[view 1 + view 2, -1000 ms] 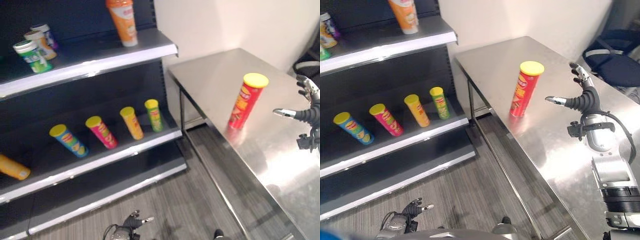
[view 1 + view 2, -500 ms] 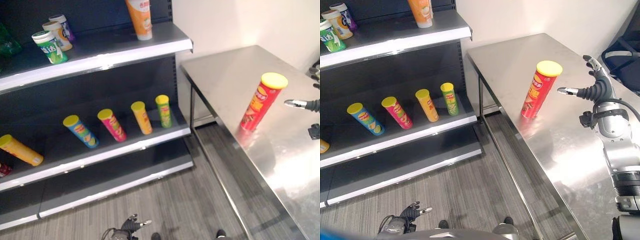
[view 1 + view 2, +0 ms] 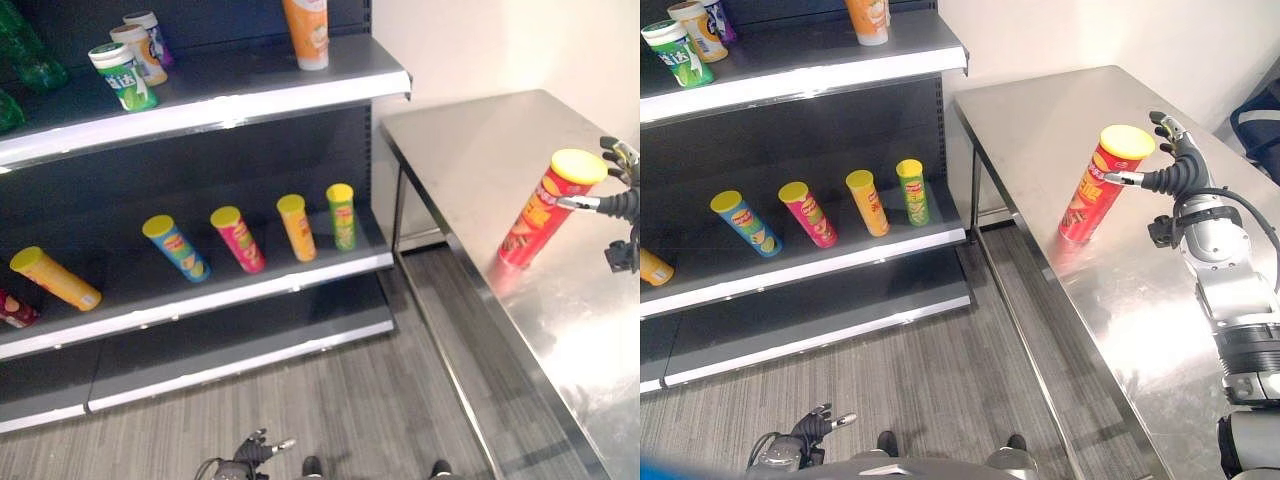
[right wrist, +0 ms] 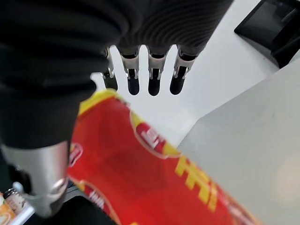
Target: Put the goods on the table back onto the shelves and tidy them up.
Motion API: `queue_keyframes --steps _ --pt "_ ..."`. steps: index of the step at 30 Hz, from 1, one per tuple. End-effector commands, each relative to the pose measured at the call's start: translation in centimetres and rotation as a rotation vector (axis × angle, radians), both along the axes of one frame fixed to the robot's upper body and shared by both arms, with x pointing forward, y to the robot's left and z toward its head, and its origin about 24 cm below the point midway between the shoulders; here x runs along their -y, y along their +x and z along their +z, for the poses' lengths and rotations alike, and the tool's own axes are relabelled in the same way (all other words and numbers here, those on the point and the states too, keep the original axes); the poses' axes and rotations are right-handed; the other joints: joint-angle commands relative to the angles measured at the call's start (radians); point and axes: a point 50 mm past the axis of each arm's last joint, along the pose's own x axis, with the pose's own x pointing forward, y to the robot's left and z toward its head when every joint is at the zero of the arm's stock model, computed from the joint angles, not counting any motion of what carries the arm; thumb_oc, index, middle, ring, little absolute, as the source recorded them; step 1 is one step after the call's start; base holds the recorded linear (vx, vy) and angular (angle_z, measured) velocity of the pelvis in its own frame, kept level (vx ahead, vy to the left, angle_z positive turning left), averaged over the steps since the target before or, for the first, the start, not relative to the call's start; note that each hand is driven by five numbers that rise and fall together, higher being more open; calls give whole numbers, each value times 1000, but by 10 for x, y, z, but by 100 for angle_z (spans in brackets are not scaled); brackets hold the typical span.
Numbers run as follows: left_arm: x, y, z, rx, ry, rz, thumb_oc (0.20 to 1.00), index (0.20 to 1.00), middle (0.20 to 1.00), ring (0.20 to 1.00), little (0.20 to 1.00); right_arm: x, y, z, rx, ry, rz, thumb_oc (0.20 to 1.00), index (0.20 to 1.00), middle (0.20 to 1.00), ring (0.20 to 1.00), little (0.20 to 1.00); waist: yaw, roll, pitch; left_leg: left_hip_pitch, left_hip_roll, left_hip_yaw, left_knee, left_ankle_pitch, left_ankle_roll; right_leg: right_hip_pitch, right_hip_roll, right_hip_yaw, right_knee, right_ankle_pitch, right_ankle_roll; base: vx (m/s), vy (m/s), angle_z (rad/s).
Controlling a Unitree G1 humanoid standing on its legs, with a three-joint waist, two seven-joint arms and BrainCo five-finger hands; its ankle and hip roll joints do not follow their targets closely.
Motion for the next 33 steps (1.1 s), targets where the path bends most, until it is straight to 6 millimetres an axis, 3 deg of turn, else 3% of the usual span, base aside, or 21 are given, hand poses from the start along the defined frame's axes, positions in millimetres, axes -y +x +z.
queue_keyframes --steps 1,6,7,9,21,25,27,29,33 --pt "-28 21 14 58 64 12 1000 1000 1000 1000 1000 -4 9 23 67 9 29 1000 1000 1000 1000 1000 8 -58 -16 -2 5 18 50 -101 -12 13 6 51 109 -231 -23 0 0 0" --pt "-31 21 15 61 66 14 1000 1000 1000 1000 1000 -5 13 19 46 21 34 1000 1000 1000 1000 1000 12 -56 -15 -3 5 11 49 -99 -13 19 5 43 109 -232 -23 4 -1 7" --pt "-31 22 16 64 68 15 1000 1000 1000 1000 1000 -6 14 18 36 10 36 853 853 853 853 853 13 -56 -14 -3 5 10 49 -99 -13 18 5 41 110 -233 -24 -6 1 7" --pt "-31 23 16 67 66 15 1000 1000 1000 1000 1000 -5 15 18 26 4 36 200 200 200 200 200 14 -56 -14 -3 4 7 48 -98 -14 18 5 41 112 -233 -24 -5 3 5" --pt "-35 29 19 83 77 40 1000 1000 1000 1000 1000 -10 9 34 127 -43 27 200 200 200 200 200 8 -53 -14 3 7 5 45 -97 -15 24 9 42 111 -241 -27 0 0 0" --pt "-37 32 21 101 84 58 1000 1000 1000 1000 1000 -22 -4 51 265 -39 67 200 200 200 200 200 8 -47 -14 2 11 -1 49 -96 -17 26 14 43 110 -248 -32 -12 -33 0" --pt "-34 34 22 124 69 80 1000 1000 1000 1000 1000 -44 -20 64 412 -2 162 200 200 200 200 200 12 -39 -12 -9 22 -15 59 -89 -24 30 30 43 101 -266 -45 -27 -94 6" --pt "-32 36 22 132 63 85 1000 1000 1000 1000 1000 -51 -23 67 445 10 194 200 200 200 200 200 16 -38 -8 -15 25 -21 68 -86 -26 32 35 42 99 -269 -50 -26 -61 11" --pt "-30 38 25 181 44 135 1000 1000 1000 1000 1000 -71 -32 71 514 6 279 200 200 200 200 200 38 -44 23 -78 27 -84 203 -121 -42 47 46 45 84 -282 -70 -57 -12 25"
